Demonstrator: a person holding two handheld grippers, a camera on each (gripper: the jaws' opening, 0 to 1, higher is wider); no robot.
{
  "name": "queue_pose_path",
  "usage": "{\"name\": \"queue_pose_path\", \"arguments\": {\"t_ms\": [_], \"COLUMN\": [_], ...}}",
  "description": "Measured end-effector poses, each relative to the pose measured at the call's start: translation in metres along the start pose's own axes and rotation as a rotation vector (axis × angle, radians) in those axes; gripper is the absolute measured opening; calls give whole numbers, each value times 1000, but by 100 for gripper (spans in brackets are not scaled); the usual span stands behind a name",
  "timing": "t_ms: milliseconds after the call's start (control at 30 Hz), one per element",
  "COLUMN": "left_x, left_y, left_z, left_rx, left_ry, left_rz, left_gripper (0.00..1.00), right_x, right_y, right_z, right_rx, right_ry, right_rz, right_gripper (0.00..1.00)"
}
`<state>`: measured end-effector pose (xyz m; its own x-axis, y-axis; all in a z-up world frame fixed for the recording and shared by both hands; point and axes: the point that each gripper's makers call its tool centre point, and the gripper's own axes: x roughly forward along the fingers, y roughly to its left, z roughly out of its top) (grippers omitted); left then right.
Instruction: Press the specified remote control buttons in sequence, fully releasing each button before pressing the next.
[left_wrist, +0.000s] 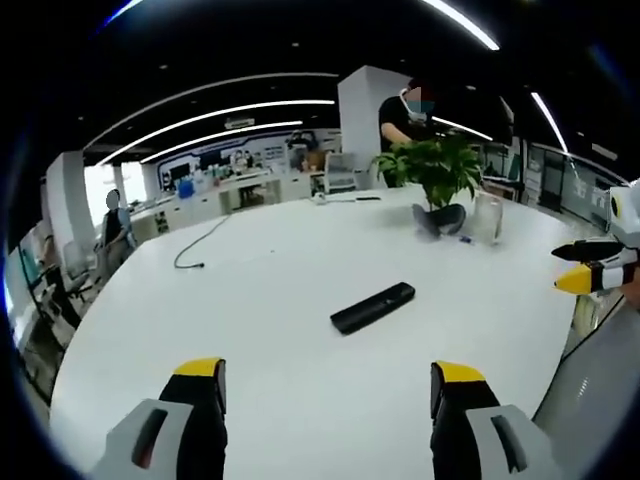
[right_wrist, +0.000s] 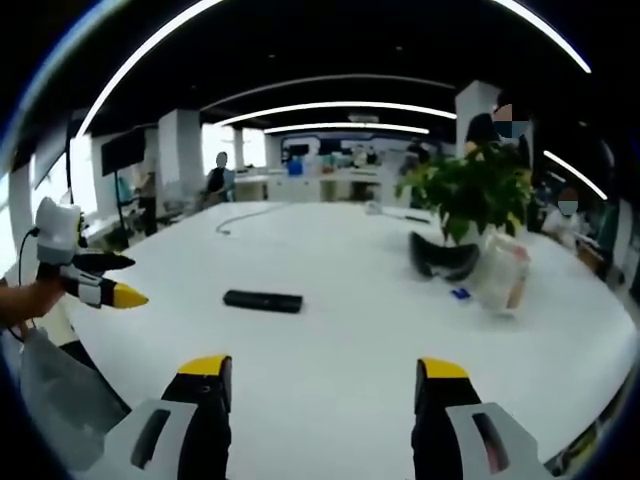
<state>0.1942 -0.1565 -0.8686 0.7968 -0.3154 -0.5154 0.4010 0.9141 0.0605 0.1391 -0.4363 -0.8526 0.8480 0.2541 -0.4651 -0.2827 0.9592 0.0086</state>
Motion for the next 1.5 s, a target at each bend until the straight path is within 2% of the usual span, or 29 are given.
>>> {"name": "queue_pose_path", "arguments": {"t_ms": [267, 533, 667, 833, 900, 1000, 1167, 1233, 1367, 1500], "left_x": [22, 47, 62, 77, 82, 92, 108, 116, 130, 145], "left_y": [0, -4, -13, -14, -20, -22, -28, -28, -34, -38], "left_z": [9, 20, 31, 40, 40, 33, 29, 27, 22, 17], "left_rx": [58, 122, 35, 142, 172, 229, 276, 326, 330, 378], "left_ry": [35, 63, 79, 95, 110, 173, 198, 215, 262, 307], "left_rz": [-49, -104, -171, -168, -197, -226, -264, -266, -311, -333], "left_gripper": [81, 74, 71, 68, 68, 68, 64, 61, 59, 58], "right_x": [1, 1, 1, 2, 2, 2, 3, 3, 3, 3], "right_y": [-2, 0, 0, -1, -1, -1, 0, 0, -1, -2], "right_z": [-2, -3, -3, -4, -4, -5, -6, -6, -7, -7], "right_rx": [3, -5, -2, 0, 0, -2, -3, -4, -7, -3], "right_ry": [12, 16, 18, 22, 23, 27, 32, 34, 37, 39], "right_rz": [-6, 0, -4, -8, -8, -6, -3, -2, -4, -7], "right_gripper": [73, 72, 71, 71, 71, 70, 69, 69, 69, 69]}}
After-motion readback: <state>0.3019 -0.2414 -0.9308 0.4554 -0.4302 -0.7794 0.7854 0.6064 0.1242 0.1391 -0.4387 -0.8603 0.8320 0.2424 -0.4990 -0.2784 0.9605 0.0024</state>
